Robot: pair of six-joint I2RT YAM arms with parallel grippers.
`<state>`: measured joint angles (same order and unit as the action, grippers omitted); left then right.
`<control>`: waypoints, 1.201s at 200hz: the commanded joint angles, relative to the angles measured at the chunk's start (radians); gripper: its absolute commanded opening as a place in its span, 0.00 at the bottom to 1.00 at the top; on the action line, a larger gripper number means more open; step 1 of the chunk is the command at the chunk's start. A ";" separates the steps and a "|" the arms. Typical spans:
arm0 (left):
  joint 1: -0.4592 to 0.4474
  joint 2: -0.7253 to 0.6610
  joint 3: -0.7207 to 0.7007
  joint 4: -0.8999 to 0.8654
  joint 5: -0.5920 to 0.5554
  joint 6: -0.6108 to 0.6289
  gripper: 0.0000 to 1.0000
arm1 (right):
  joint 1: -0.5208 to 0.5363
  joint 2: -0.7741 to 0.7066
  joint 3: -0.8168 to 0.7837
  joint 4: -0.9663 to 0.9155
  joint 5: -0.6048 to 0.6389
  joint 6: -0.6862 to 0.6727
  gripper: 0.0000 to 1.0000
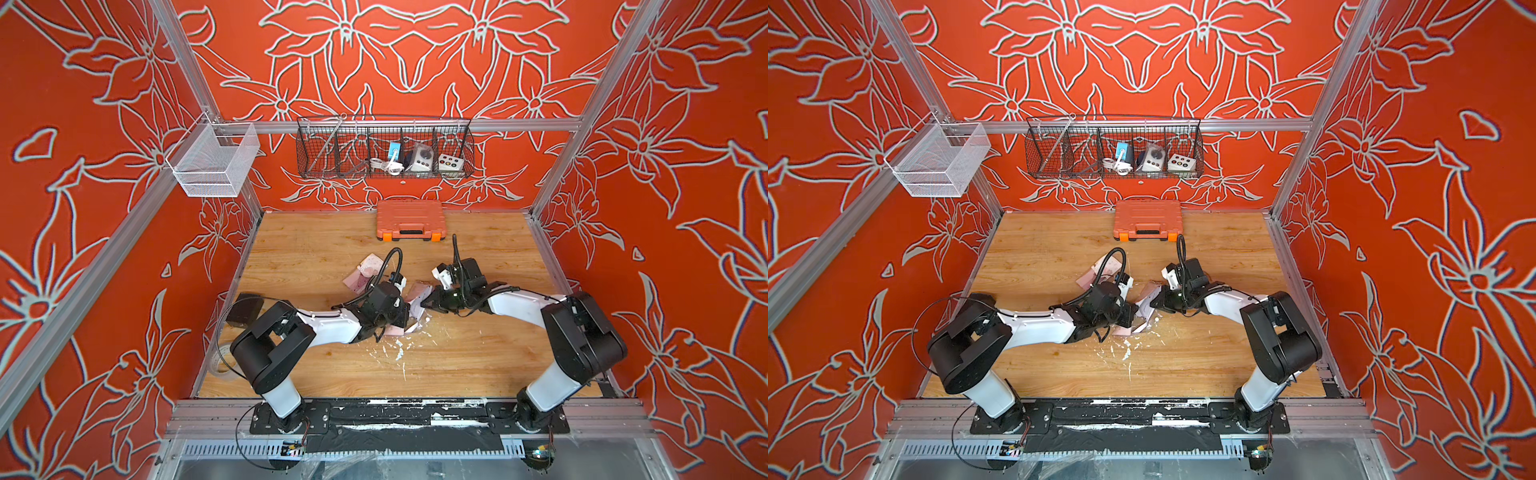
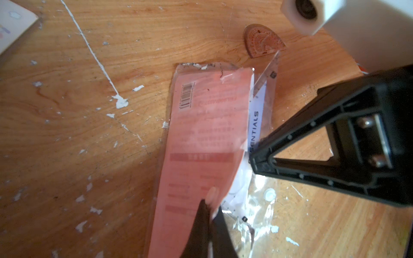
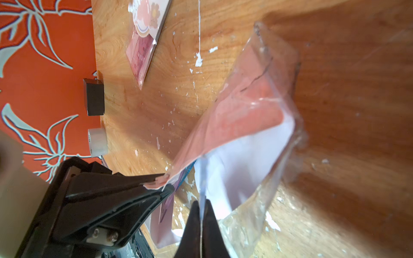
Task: Open the ruler set and take out the ruler
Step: Take out the ruler from the ruler set bag, then adjust the ruler at the center of the board.
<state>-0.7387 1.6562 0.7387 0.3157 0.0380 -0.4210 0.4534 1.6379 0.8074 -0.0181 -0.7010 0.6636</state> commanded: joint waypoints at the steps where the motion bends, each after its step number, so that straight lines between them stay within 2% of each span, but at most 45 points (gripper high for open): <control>1: 0.004 0.029 0.003 -0.107 -0.052 0.001 0.00 | -0.005 -0.046 -0.015 -0.020 -0.034 -0.030 0.01; 42: 0.004 0.035 0.026 -0.155 -0.095 -0.009 0.00 | -0.010 -0.131 -0.022 -0.058 -0.065 -0.014 0.00; 86: 0.005 0.047 0.062 -0.180 -0.108 -0.005 0.00 | -0.036 -0.226 -0.058 -0.142 -0.044 -0.027 0.00; 106: 0.007 0.044 0.071 -0.186 -0.111 -0.006 0.00 | -0.094 -0.294 -0.080 -0.160 0.000 -0.024 0.00; 130: 0.007 0.035 0.071 -0.181 -0.104 -0.011 0.00 | -0.230 -0.358 -0.101 -0.136 0.102 0.009 0.00; 151: 0.007 0.032 0.073 -0.175 -0.079 -0.007 0.00 | -0.346 -0.321 -0.074 -0.149 0.190 0.051 0.00; 181: 0.007 0.020 0.079 -0.194 -0.061 -0.001 0.00 | -0.492 -0.216 -0.094 -0.008 0.140 0.210 0.00; 215: 0.007 -0.002 0.068 -0.193 -0.061 0.005 0.00 | -0.521 -0.095 -0.064 0.050 0.027 0.255 0.00; 240: 0.007 -0.001 0.071 -0.190 -0.060 0.008 0.00 | -0.520 -0.074 -0.101 0.071 0.032 0.268 0.00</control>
<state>-0.7376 1.6733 0.8089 0.1627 -0.0345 -0.4191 -0.0669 1.5574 0.7238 -0.0059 -0.6331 0.8803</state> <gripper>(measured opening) 0.047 0.050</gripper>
